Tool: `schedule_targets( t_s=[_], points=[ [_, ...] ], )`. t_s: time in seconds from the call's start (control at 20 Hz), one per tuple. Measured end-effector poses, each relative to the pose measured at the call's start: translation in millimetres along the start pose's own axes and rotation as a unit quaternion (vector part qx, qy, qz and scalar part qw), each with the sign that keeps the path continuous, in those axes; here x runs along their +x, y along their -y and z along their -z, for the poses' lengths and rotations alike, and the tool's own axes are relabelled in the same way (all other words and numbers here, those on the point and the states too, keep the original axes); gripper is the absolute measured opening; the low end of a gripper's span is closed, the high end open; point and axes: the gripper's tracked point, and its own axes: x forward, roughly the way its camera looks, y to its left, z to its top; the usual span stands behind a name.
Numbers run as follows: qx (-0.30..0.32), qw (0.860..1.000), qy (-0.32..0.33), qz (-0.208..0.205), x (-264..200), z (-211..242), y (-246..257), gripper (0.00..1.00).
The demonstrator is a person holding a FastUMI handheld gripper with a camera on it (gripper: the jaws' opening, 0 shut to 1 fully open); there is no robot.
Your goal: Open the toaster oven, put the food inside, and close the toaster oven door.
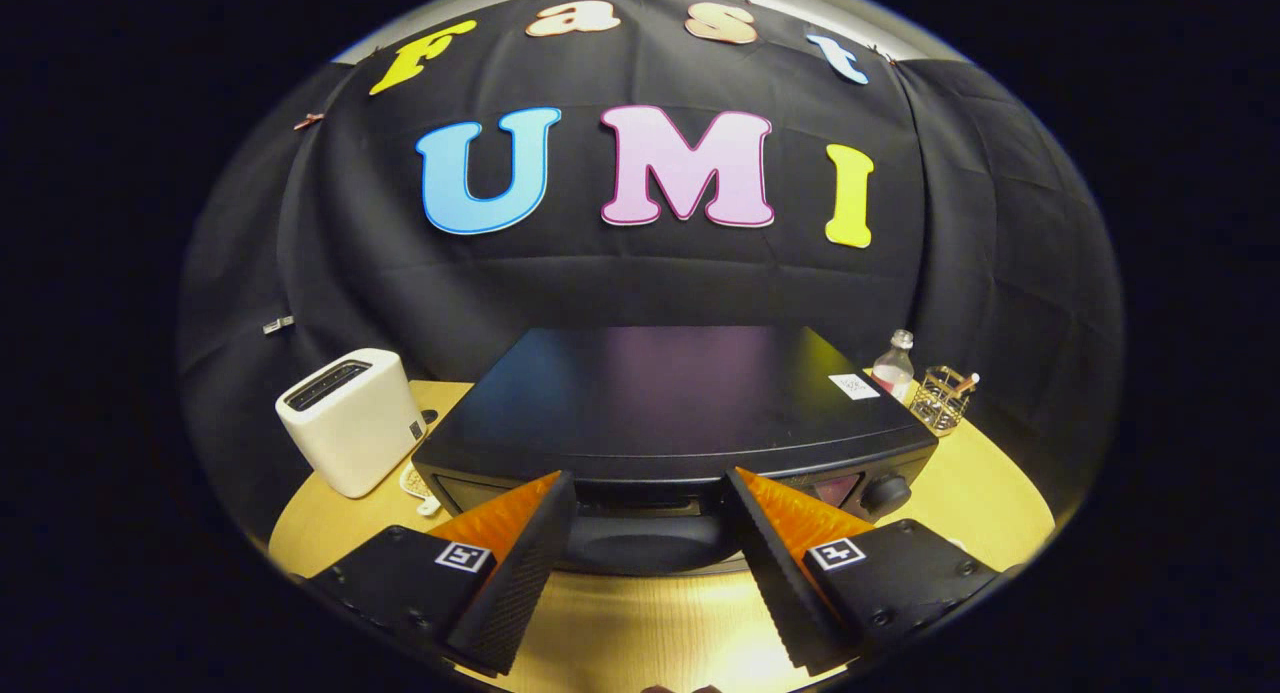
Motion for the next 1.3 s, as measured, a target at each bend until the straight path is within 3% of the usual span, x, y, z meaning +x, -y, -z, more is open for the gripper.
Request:
schedule_targets(
  t_s=[0.85,1.3],
  points=[
    [-0.011,0.999,-0.048,-0.02,-53.3,41.1,-6.0,1.0],
    [-0.05,0.994,-0.09,-0.038,-86.7,92.7,-6.8,0.99]
  ],
)
